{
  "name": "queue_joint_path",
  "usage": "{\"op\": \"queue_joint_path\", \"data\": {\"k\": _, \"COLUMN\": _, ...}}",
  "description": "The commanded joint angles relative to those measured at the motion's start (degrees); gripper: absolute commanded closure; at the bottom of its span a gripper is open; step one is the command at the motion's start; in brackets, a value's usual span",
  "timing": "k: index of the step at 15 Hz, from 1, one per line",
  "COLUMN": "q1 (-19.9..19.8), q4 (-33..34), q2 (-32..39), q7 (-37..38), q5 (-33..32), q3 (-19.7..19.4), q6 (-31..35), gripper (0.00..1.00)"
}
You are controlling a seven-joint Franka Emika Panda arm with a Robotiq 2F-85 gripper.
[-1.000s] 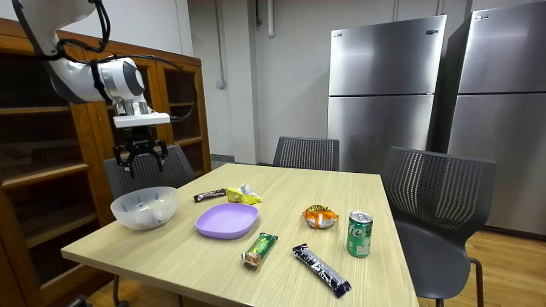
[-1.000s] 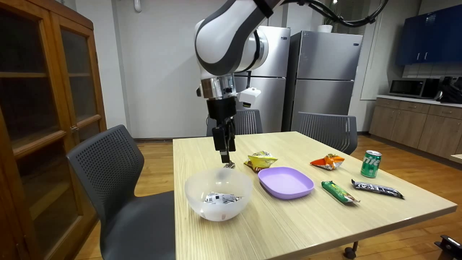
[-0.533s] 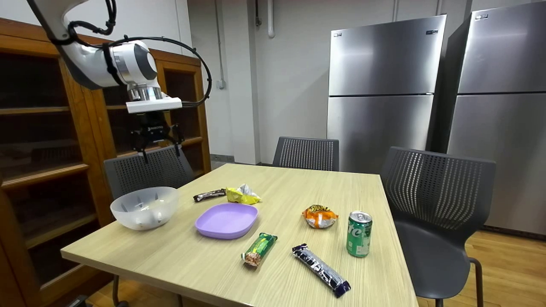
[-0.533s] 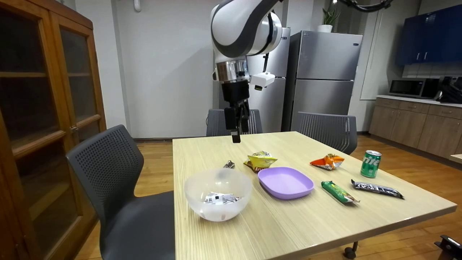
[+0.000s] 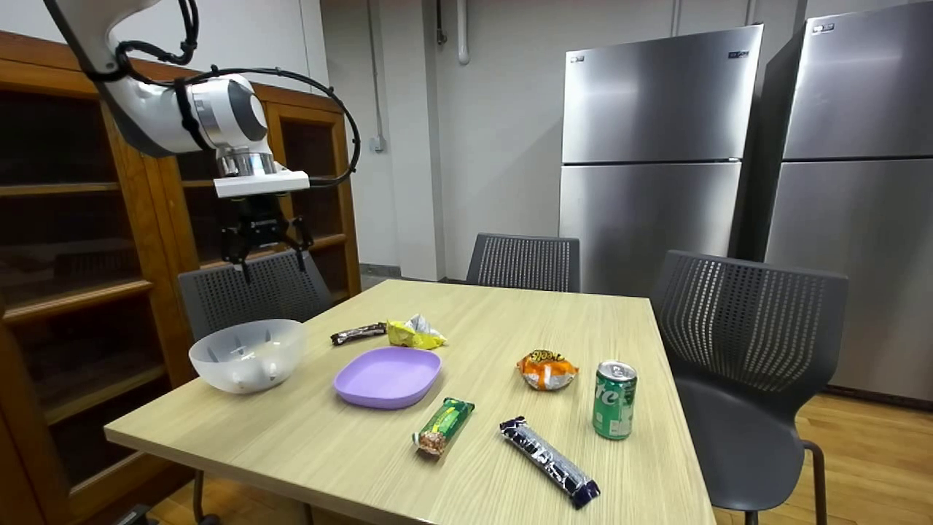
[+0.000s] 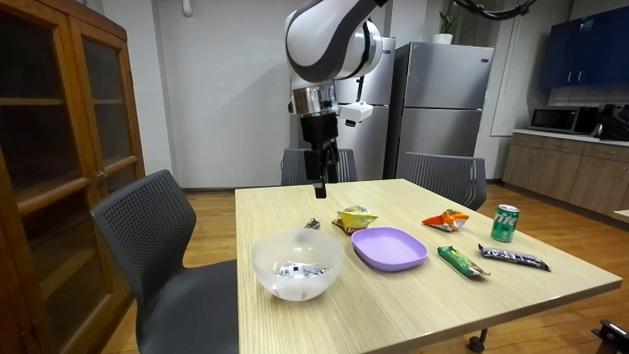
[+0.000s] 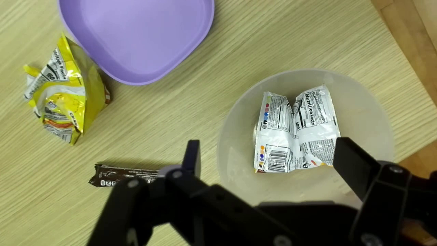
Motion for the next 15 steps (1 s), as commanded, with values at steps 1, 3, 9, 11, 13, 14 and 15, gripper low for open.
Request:
{"op": "queue_joint_path", "data": {"k": 1, "q1": -0.5, "q4": 0.2, "q2": 0.1, "q7": 0.2, "q5": -0.3, "q3": 0.6, "q6": -0.2, "gripper": 0.0}}
{"op": "queue_joint_path", "data": {"k": 3, "q1": -0.5, "q4": 0.2, "q2": 0.1, "q7": 0.2, "q5": -0.3, "q3": 0.6, "q6": -0.2, "gripper": 0.0}}
{"op": "queue_joint_path", "data": {"k": 9, "q1": -0.5, "q4": 0.2, "q2": 0.1, "q7": 0.2, "q5": -0.3, "q3": 0.6, "q6": -0.2, "gripper": 0.0}}
{"op": "queue_joint_path", "data": {"k": 11, "q1": -0.8, "q4": 2.4, "q2": 1.9, "q7": 0.8, "q5": 0.4, "q3": 0.2, "q6": -1.2, "gripper": 0.0}}
{"op": "queue_joint_path", "data": {"k": 13, "q1": -1.7, "q4": 3.8, "q2": 3.4, "q7": 1.1, "q5": 1.4, "q3": -0.3, "q6": -1.3, "gripper": 0.0}}
{"op": "queue_joint_path", "data": {"k": 14, "q1": -2.1, "q4": 4.6, "q2": 4.3, "q7": 1.8, "q5": 1.9, "q3": -0.8, "q6": -1.6, "gripper": 0.0}}
{"op": "queue_joint_path", "data": {"k": 15, "q1": -3.0, "q4": 4.5, "q2": 4.2, "q7": 2.5, "q5": 2.9, "q3": -1.3, "q6": -2.0, "gripper": 0.0}}
